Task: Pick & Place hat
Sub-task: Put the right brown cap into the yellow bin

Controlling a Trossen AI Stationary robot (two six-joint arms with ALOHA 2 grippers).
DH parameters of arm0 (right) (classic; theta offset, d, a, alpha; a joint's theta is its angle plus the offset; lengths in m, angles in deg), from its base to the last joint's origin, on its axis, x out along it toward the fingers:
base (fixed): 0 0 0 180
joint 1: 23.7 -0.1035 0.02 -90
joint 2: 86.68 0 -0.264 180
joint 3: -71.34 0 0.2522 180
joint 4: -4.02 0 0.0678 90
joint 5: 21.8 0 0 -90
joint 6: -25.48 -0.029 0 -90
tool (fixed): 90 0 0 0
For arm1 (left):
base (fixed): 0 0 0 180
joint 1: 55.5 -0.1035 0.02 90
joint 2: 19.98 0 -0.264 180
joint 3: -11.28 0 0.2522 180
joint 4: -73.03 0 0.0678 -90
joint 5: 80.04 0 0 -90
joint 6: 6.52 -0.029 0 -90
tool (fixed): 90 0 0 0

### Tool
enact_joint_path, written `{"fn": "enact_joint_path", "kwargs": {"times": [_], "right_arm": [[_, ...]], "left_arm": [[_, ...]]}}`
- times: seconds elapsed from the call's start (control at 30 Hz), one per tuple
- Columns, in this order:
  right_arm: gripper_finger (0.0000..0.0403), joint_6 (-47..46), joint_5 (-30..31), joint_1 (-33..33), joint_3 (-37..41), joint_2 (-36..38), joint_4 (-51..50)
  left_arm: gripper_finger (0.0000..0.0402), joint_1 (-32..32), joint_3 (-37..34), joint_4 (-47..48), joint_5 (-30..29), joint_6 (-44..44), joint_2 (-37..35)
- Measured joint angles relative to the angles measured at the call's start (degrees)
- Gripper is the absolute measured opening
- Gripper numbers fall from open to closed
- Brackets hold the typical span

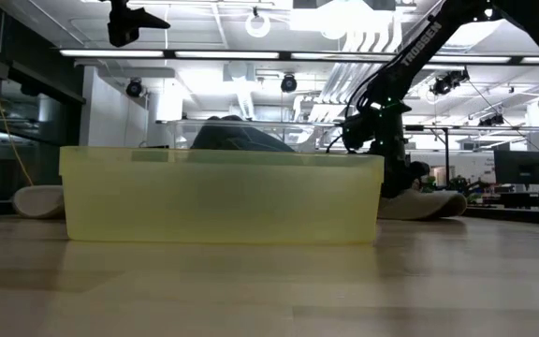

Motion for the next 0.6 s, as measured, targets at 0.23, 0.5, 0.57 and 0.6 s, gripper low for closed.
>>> {"fn": "enact_joint_path", "kwargs": {"times": [0.23,0.5,0.57,0.6], "right_arm": [[0.0006,1.01,-2.46,-0.5,0.0,0.0,-0.7],[0.0001,1.21,-1.27,-2.9,0.09,4.25,-1.97],[0.0001,1.01,-1.31,-3.12,0.09,6.03,-3.08],[0.0001,0.84,-1.3,-3.21,0.09,7.09,-3.75]], "left_arm": [[0.0266,0.0,0.0,0.02,-0.26,0.0,0.0],[0.0266,0.0,0.0,0.02,-0.28,0.02,0.0],[0.0266,0.0,0.0,0.02,-0.3,0.02,0.01],[0.0266,0.0,0.0,0.02,-0.31,0.02,0.0]]}}
